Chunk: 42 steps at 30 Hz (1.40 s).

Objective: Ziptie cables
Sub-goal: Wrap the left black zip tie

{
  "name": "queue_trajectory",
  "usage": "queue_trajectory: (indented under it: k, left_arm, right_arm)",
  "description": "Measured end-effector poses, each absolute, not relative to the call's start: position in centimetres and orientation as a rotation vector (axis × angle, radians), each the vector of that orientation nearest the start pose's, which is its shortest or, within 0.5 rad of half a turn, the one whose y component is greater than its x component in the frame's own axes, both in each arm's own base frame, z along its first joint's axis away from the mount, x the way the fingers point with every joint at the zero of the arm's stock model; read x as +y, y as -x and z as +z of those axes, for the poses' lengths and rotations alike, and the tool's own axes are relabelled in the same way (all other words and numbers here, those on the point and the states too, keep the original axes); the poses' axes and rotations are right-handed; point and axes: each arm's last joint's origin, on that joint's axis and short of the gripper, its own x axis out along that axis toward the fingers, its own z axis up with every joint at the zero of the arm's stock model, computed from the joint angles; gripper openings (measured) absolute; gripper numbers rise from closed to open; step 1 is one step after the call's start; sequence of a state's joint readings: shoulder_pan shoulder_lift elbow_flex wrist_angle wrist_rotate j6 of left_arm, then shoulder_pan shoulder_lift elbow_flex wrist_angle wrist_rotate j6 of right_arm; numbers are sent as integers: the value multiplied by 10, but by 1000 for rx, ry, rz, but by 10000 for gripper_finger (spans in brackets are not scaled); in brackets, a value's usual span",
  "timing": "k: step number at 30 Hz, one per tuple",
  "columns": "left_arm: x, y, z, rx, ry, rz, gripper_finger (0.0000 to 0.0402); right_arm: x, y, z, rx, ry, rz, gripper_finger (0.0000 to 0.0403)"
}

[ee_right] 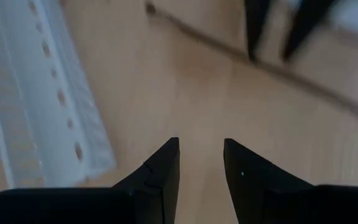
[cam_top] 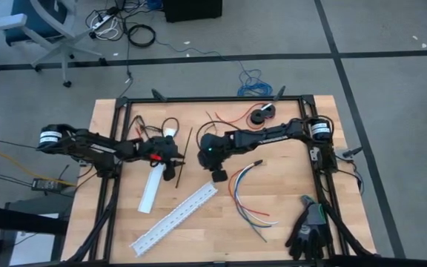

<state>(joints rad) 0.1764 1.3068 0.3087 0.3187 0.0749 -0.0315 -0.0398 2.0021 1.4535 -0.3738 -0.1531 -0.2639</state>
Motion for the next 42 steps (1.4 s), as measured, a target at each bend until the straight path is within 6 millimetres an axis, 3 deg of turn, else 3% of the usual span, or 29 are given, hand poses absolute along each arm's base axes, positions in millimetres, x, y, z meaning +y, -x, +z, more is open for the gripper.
queue_trajectory:
  k: [7,12,16,22,33,37,42]
  left_arm:
    - [33,-223,159,999,348,258,131]
    - [14,-240,182,933,549,321,131]
    - [-3,-245,183,906,673,415,125]
    - [-20,-248,167,963,799,507,90]
    - [-34,-247,163,991,851,503,48]
    - [-34,-249,164,964,778,468,45]
    - [-34,-254,167,926,809,422,54]
  right_arm:
    - [-25,-393,169,956,89,132,112]
    - [-32,-365,155,918,46,36,112]
    - [-33,-341,145,889,13,9,112]
    - [-32,-316,147,834,4,-3,112]
    - [-30,-304,158,769,8,-2,112]
    - [-30,-305,158,760,9,-2,112]
    - [-30,-305,159,752,-9,-8,112]
